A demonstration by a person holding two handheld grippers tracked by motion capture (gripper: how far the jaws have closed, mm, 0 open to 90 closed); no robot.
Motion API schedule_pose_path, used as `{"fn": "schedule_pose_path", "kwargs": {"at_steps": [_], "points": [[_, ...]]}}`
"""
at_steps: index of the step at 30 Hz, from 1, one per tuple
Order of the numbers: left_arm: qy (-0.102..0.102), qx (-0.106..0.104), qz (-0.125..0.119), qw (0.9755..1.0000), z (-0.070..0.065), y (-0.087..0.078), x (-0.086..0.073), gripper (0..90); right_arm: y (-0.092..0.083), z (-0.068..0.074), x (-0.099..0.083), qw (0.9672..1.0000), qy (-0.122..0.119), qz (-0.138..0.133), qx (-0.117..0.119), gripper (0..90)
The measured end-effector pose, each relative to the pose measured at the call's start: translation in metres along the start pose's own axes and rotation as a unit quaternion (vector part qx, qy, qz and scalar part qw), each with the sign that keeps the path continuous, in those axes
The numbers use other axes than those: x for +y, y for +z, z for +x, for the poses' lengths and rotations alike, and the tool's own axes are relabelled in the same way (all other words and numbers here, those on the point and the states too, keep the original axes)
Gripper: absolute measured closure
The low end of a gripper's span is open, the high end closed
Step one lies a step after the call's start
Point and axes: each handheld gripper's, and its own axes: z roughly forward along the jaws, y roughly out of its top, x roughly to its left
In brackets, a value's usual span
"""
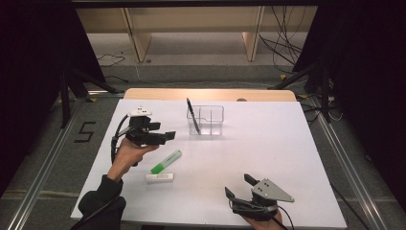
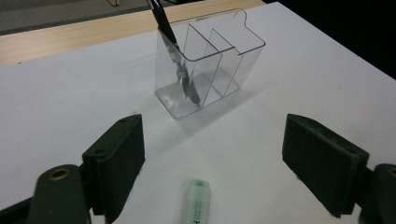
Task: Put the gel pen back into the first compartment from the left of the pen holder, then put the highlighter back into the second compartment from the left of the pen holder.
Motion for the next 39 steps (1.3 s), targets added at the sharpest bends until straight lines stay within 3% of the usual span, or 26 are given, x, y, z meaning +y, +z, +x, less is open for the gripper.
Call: {"fn": "schedule_pose_path", "kwargs": {"at_steps": [11, 16, 26, 39], "points": [[0.011, 0.012, 0.035, 0.9993, 0.002, -0.002, -0.011, 20.7, -0.001, -0.003, -0.001, 1.0, 0.0, 0.0, -0.001, 22.7], [0.027, 0.022, 0.058, 0.9977, 0.0, 0.002, -0.016, 20.7, -0.002, -0.003, -0.001, 1.0, -0.001, 0.0, -0.002, 22.7], [0.043, 0.03, 0.107, 0.9929, 0.0, 0.011, -0.025, 19.4, -0.001, -0.002, -0.002, 1.0, -0.003, 0.002, -0.004, 22.7], [0.058, 0.036, 0.16, 0.9847, 0.002, 0.023, -0.029, 19.2, -0.005, -0.004, -0.003, 0.9999, 0.001, 0.003, -0.011, 22.7]]}}
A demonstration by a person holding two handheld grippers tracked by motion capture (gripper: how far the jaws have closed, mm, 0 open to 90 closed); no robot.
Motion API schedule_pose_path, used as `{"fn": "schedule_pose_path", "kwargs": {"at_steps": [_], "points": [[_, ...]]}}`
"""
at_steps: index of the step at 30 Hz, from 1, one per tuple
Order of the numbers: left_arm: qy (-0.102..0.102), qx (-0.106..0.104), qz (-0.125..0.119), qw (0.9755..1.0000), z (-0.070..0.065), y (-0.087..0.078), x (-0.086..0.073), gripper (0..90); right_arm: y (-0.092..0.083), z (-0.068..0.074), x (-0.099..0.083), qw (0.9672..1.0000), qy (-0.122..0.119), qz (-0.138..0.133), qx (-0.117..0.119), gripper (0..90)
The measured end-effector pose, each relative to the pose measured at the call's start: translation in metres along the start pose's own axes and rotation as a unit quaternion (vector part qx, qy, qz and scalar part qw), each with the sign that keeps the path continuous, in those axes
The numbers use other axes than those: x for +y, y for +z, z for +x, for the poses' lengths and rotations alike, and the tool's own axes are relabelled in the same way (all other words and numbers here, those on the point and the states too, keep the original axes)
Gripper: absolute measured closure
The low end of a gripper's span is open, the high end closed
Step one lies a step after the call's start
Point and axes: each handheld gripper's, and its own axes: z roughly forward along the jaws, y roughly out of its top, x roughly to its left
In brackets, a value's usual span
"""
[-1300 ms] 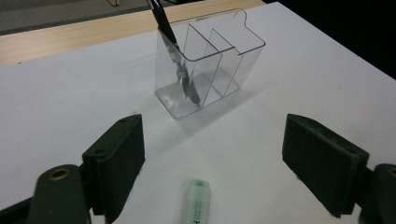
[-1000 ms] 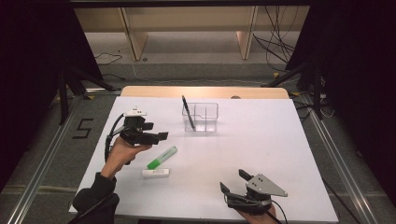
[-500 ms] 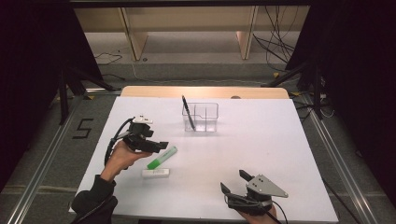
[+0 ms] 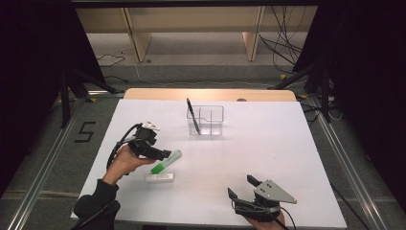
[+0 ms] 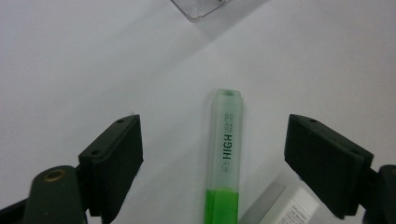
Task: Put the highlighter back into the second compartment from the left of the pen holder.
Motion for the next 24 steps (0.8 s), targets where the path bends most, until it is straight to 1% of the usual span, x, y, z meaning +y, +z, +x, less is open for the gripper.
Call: {"fn": "schedule_pose_path", "kwargs": {"at_steps": [4, 5, 6, 8, 10, 12, 14, 16, 18, 20, 24], "points": [[0.007, 0.003, 0.016, 0.9998, -0.001, 0.004, 0.0, 19.2, -0.001, 0.0, 0.0, 1.0, 0.0, 0.0, -0.003, 22.7], [0.006, 0.004, 0.021, 0.9998, 0.0, 0.006, 0.0, 19.2, -0.001, 0.0, -0.001, 1.0, 0.0, 0.0, -0.003, 22.7], [0.007, 0.006, 0.03, 0.9995, 0.001, 0.007, 0.0, 19.2, -0.001, 0.0, -0.001, 1.0, -0.001, 0.0, -0.002, 22.7], [0.01, 0.009, 0.039, 0.9992, 0.002, 0.009, -0.001, 19.3, 0.0, -0.001, -0.001, 1.0, 0.0, 0.001, -0.002, 22.7], [0.009, 0.005, 0.044, 0.999, 0.003, 0.01, -0.002, 19.8, 0.0, -0.001, -0.001, 1.0, 0.001, 0.002, -0.001, 22.7], [0.007, 0.006, 0.052, 0.9986, 0.004, 0.011, -0.004, 21.1, 0.001, -0.001, -0.001, 1.0, 0.001, 0.003, 0.0, 22.8], [0.012, 0.009, 0.061, 0.998, 0.004, 0.012, -0.004, 22.1, 0.001, 0.001, -0.001, 1.0, -0.001, 0.002, 0.0, 22.8], [0.01, 0.006, 0.063, 0.9979, 0.004, 0.013, -0.006, 23.4, 0.001, 0.002, -0.001, 1.0, -0.004, 0.002, 0.003, 22.9], [0.014, 0.001, 0.071, 0.9974, 0.004, 0.013, -0.008, 25.2, 0.002, 0.002, 0.0, 1.0, -0.004, 0.004, 0.003, 22.9], [0.019, 0.0, 0.079, 0.9967, 0.006, 0.014, -0.01, 27.0, 0.003, 0.003, 0.0, 1.0, -0.004, 0.005, 0.005, 22.9], [0.022, -0.002, 0.083, 0.9963, 0.008, 0.015, -0.012, 29.8, 0.004, 0.004, 0.0, 0.9999, -0.007, 0.007, 0.006, 23.1]]}}
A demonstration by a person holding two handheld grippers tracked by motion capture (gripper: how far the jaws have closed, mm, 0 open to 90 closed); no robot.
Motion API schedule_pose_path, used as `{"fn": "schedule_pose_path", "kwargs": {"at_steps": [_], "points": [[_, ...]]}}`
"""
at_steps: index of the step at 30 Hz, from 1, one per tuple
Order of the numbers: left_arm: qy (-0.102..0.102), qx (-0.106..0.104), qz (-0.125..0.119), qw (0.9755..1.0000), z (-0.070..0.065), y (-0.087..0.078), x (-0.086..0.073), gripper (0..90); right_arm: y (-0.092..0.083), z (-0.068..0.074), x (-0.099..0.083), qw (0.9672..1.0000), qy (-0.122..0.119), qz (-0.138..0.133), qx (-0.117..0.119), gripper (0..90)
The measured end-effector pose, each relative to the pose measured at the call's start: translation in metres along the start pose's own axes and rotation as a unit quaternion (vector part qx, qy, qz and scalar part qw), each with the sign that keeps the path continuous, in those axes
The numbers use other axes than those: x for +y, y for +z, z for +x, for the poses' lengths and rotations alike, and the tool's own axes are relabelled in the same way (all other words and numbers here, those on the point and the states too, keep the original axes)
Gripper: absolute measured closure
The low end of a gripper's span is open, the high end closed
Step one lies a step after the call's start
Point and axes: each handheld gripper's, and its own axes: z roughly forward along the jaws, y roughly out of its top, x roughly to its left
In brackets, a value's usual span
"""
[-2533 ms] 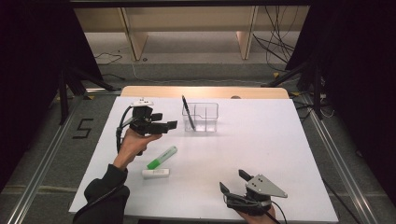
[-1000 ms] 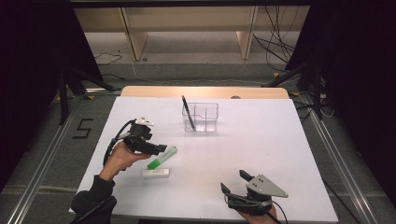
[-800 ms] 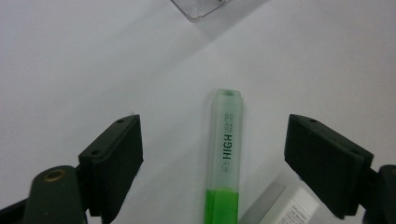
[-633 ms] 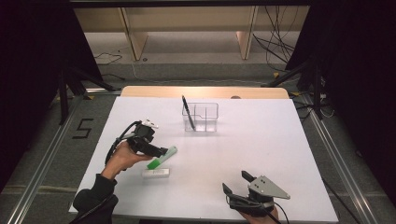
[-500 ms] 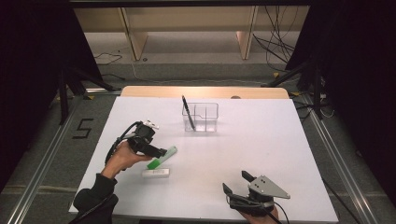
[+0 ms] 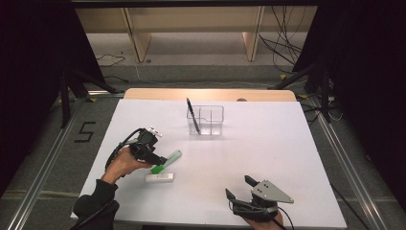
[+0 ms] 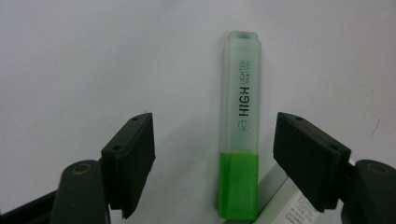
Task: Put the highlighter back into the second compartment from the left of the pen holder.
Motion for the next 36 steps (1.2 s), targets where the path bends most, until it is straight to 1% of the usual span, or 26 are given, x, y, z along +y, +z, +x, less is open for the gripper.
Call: {"fn": "schedule_pose_path", "kwargs": {"at_steps": [1, 2, 5, 7, 10, 14, 15, 16, 18, 21, 25, 27, 28, 30, 33, 36], "points": [[-0.002, -0.001, 0.0, 1.0, -0.001, 0.001, 0.0, 30.6, 0.0, 0.0, 0.0, 1.0, 0.0, 0.0, 0.0, 23.1], [0.002, -0.002, 0.003, 1.0, -0.001, 0.001, 0.0, 31.3, 0.0, 0.0, 0.0, 1.0, 0.0, 0.001, 0.0, 23.2], [0.003, -0.005, 0.013, 0.9999, -0.003, 0.003, 0.0, 34.8, 0.0, 0.002, 0.0, 1.0, -0.003, 0.001, 0.0, 23.2], [0.008, -0.006, 0.025, 0.9996, -0.005, 0.005, -0.001, 36.2, 0.0, 0.003, 0.0, 1.0, -0.004, 0.002, 0.001, 23.2], [0.01, -0.01, 0.03, 0.9994, -0.008, 0.008, -0.001, 38.4, 0.0, 0.003, 0.0, 1.0, -0.005, 0.002, 0.001, 23.3], [0.012, -0.015, 0.046, 0.9988, -0.01, 0.011, 0.0, 41.6, 0.0, 0.003, 0.0, 1.0, -0.004, 0.002, 0.0, 23.3], [0.012, -0.015, 0.046, 0.9988, -0.011, 0.012, 0.0, 42.1, 0.0, 0.003, 0.0, 1.0, -0.003, 0.002, 0.0, 23.3], [0.017, -0.017, 0.05, 0.9984, -0.011, 0.013, 0.0, 42.4, 0.0, 0.003, 0.0, 1.0, -0.003, 0.003, 0.0, 23.4], [0.017, -0.018, 0.054, 0.9983, -0.011, 0.015, -0.001, 43.4, 0.0, 0.002, 0.0, 1.0, -0.003, 0.003, 0.0, 23.4], [0.022, -0.016, 0.062, 0.9977, -0.012, 0.016, -0.002, 46.5, 0.0, 0.003, -0.001, 1.0, -0.004, 0.003, 0.0, 23.4], [0.024, -0.016, 0.063, 0.9976, -0.014, 0.017, -0.002, 49.6, 0.0, 0.003, -0.001, 1.0, -0.005, 0.003, 0.0, 23.4], [0.031, -0.016, 0.067, 0.9971, -0.014, 0.018, -0.002, 51.6, -0.001, 0.003, 0.0, 1.0, -0.004, 0.002, -0.001, 23.5], [0.029, -0.015, 0.067, 0.9972, -0.015, 0.019, -0.002, 52.0, -0.001, 0.003, 0.0, 1.0, -0.004, 0.002, -0.001, 23.5], [0.033, -0.009, 0.074, 0.9967, -0.016, 0.021, -0.002, 53.1, -0.001, 0.002, 0.0, 1.0, -0.005, 0.002, -0.001, 23.6], [0.039, -0.002, 0.074, 0.9965, -0.017, 0.022, -0.002, 54.8, -0.001, 0.003, 0.0, 1.0, -0.006, 0.002, -0.001, 23.8], [0.038, 0.001, 0.074, 0.9966, -0.018, 0.022, -0.002, 58.1, -0.001, 0.003, 0.0, 1.0, -0.005, 0.002, -0.001, 23.9]]}}
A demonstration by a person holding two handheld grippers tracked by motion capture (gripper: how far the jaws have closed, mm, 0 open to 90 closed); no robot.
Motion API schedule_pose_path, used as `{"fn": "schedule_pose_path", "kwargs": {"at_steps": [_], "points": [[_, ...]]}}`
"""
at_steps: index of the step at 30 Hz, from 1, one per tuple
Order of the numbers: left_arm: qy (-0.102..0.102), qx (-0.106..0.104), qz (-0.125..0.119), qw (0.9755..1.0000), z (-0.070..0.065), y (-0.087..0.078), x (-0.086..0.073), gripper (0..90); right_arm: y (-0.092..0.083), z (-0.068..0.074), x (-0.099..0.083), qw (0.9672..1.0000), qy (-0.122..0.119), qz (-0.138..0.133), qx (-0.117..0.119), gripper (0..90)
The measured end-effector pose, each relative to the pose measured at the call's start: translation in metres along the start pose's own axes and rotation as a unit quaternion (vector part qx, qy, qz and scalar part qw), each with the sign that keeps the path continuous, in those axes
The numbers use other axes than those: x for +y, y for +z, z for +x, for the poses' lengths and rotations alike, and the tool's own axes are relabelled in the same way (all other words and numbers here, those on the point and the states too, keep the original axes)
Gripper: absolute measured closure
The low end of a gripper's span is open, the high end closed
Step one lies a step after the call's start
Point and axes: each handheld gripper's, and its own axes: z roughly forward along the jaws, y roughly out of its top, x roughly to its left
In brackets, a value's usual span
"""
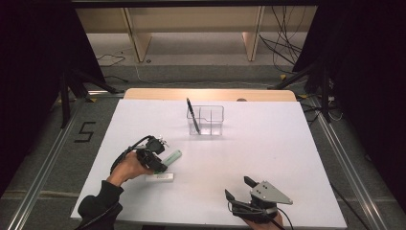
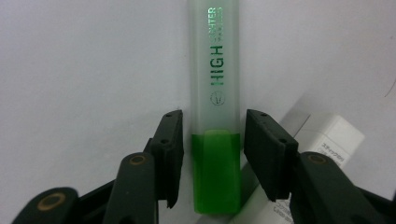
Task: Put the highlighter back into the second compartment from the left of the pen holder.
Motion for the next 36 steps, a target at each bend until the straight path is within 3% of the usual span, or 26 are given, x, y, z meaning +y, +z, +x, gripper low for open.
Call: {"fn": "schedule_pose_path", "kwargs": {"at_steps": [8, 18, 25, 30, 36], "points": [[0.003, 0.001, 0.0, 1.0, -0.002, 0.0, 0.0, 65.8, 0.0, 0.001, 0.0, 1.0, -0.001, 0.0, 0.0, 24.0], [0.001, -0.004, -0.02, 0.9998, 0.001, -0.002, 0.0, 66.6, 0.001, 0.001, 0.0, 1.0, -0.002, 0.001, 0.002, 24.1], [-0.008, 0.006, -0.056, 0.9984, 0.005, -0.02, 0.0, 66.7, 0.0, 0.001, 0.0, 1.0, -0.002, -0.001, 0.002, 24.2], [-0.015, -0.004, -0.078, 0.9968, 0.009, -0.038, -0.003, 66.6, 0.001, 0.003, 0.0, 1.0, -0.003, 0.001, 0.005, 24.2], [0.0, -0.032, -0.084, 0.9959, -0.002, -0.049, 0.001, 66.6, 0.001, 0.003, 0.0, 1.0, 0.0, 0.001, 0.007, 24.2]]}}
